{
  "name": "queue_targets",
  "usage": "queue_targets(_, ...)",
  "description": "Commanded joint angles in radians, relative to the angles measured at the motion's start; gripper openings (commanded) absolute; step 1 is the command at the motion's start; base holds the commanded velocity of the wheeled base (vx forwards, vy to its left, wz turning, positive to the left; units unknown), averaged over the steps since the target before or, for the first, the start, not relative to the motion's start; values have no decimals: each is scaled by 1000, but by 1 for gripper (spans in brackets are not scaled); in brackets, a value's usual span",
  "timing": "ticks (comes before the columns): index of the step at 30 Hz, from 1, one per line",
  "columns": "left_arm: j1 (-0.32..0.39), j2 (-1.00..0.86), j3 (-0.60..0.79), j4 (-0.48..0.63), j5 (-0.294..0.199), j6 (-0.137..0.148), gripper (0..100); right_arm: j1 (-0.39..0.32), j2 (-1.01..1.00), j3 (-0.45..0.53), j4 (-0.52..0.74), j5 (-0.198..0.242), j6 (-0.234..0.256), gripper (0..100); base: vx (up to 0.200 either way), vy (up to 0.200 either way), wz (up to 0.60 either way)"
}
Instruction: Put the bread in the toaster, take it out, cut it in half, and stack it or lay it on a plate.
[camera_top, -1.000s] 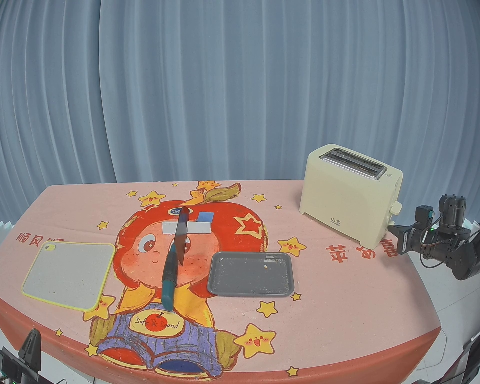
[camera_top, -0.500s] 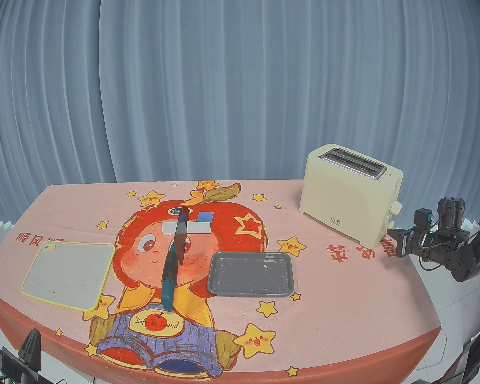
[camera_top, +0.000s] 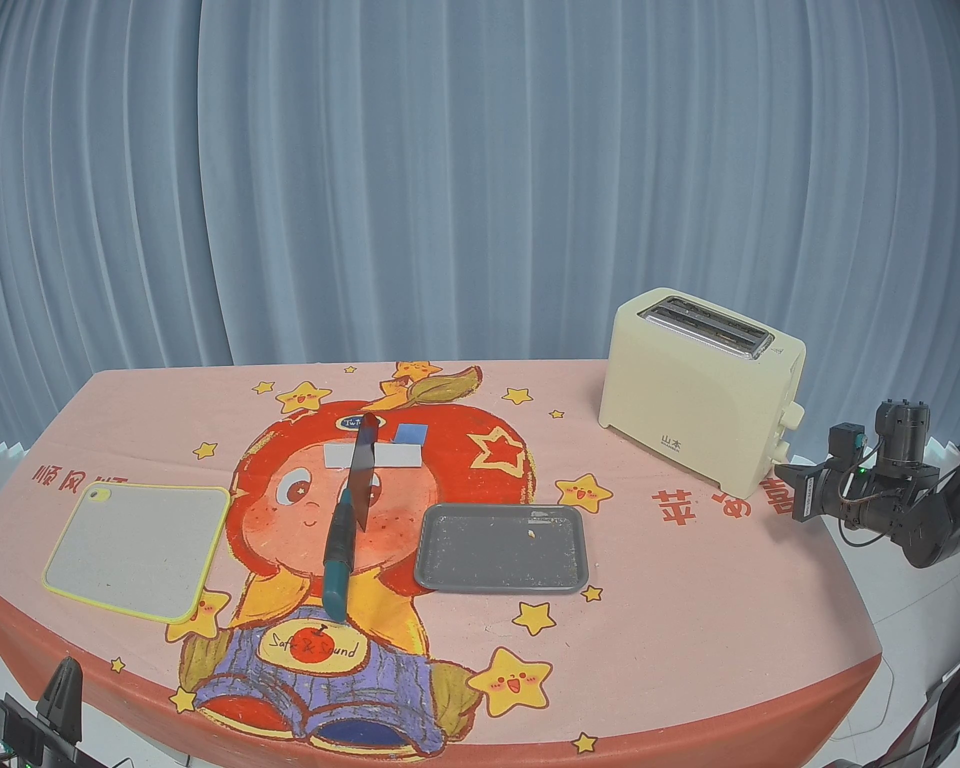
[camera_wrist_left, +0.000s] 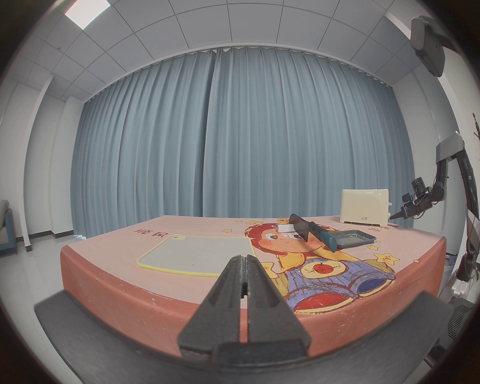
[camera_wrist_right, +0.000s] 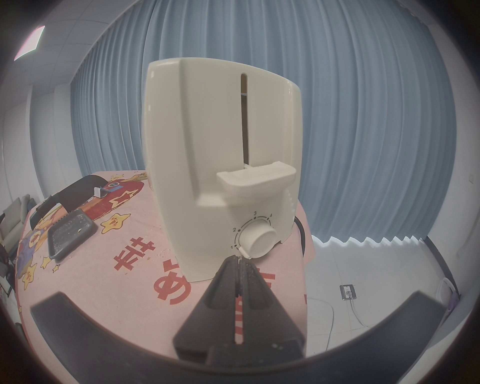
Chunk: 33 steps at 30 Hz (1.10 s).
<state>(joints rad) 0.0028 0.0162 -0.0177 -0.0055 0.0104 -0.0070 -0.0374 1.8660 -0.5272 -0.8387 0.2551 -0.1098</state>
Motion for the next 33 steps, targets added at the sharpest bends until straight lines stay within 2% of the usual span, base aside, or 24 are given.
queue_targets(1, 0, -16, 18, -1, 0, -1, 0, -1, -1, 3, 0, 1, -1, 0, 0, 0, 0)
queue_targets(19, 0, -16, 18, -1, 0, -1, 0, 11, -36, 24, -3, 3, 1, 0, 0, 0, 0)
queue_targets(24, 0, -16, 18, -1, 0, -1, 0, 11, -103, 58, -3, 7, 2, 0, 0, 0, 0)
queue_targets(30, 0, -16, 18, -1, 0, -1, 0, 16, -278, 136, 0, 9, 13, 0, 0, 0, 0)
queue_targets(32, 0, -16, 18, -1, 0, -1, 0, 25, -384, 162, 0, 6, 44, 0, 0, 0, 0)
queue_targets(33, 0, -16, 18, -1, 0, -1, 0, 31, -426, 173, 1, 6, 79, 0, 0, 0, 0)
